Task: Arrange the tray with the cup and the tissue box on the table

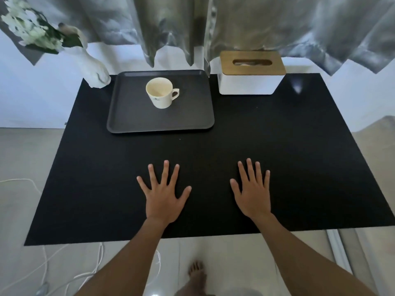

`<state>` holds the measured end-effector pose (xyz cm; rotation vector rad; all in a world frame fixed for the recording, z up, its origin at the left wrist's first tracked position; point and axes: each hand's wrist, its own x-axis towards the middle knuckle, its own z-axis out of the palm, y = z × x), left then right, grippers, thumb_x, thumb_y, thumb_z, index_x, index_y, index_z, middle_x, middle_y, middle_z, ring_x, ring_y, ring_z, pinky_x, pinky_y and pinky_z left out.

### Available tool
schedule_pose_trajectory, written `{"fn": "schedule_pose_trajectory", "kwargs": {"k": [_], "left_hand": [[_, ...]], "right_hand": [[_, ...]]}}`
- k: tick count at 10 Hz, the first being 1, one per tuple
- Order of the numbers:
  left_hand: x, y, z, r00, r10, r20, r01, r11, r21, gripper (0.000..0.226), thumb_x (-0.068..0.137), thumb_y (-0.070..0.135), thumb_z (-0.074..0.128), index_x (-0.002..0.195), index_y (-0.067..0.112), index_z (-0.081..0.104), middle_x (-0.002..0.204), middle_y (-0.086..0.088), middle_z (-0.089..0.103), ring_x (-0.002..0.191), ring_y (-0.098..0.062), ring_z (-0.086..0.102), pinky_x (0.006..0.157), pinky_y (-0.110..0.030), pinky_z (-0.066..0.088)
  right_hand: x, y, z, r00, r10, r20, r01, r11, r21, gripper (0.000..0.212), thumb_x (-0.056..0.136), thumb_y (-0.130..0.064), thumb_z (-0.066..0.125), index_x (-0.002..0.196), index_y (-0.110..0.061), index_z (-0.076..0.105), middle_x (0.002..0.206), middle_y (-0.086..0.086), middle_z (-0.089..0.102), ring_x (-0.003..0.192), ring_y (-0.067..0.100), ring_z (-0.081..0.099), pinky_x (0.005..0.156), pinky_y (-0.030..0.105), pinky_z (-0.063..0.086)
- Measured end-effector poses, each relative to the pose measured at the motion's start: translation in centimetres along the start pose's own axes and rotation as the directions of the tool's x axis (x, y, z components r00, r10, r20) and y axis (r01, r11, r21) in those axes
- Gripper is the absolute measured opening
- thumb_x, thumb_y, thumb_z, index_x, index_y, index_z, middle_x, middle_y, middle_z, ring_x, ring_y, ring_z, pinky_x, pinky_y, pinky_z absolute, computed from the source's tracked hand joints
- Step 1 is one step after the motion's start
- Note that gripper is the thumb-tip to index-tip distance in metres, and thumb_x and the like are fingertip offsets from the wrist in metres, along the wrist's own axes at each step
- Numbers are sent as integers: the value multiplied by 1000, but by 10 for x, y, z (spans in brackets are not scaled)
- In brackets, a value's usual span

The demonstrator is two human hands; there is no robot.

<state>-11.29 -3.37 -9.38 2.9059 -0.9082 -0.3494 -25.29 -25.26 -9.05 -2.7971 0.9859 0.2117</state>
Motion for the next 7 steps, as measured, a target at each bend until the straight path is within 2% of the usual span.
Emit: {"fn": "schedule_pose_trajectory", "kwargs": {"k": [4, 5, 6, 7], "left_hand": [[1, 3, 1, 1000, -25, -5, 25, 999, 30, 80, 87, 77, 16, 155, 36, 8, 166, 0, 7, 150, -41, -5, 114, -72, 2], [1, 2, 1, 1000, -28, -1, 28, 999, 35, 80, 87, 77, 17, 155, 36, 10, 166, 0, 8, 150, -41, -5, 114, -72, 3], [1, 3, -1, 1000, -22, -2, 22, 999, 29, 80, 87, 77, 18, 155, 35, 12, 166, 0, 10, 150, -42, -4, 113, -73, 4], [1, 3, 1, 1000, -18, -18, 18, 1000, 21, 80, 86, 77, 18, 155, 36, 11, 166, 0, 9, 150, -41, -4, 113, -73, 4]], "right_hand": [[1, 3, 4, 999, 6, -37, -6, 1000, -9, 66, 95, -59, 19, 153, -29, 13, 163, 4, 11, 150, 26, 3, 120, 53, 3], [2, 3, 3, 1000, 20, 6, -20, 1000, 2, 67, 94, -59, 18, 153, -28, 12, 164, 4, 9, 150, 26, 1, 120, 52, 1], [4, 2, -3, 998, 3, 64, -9, 996, 91, 66, 95, -58, 21, 154, -30, 11, 164, 1, 4, 150, 23, -4, 120, 51, -4], [12, 8, -44, 994, 43, 97, -84, 880, 468, 59, 98, -49, 32, 153, -30, 18, 163, -5, 12, 150, 14, 5, 121, 49, 1]]}}
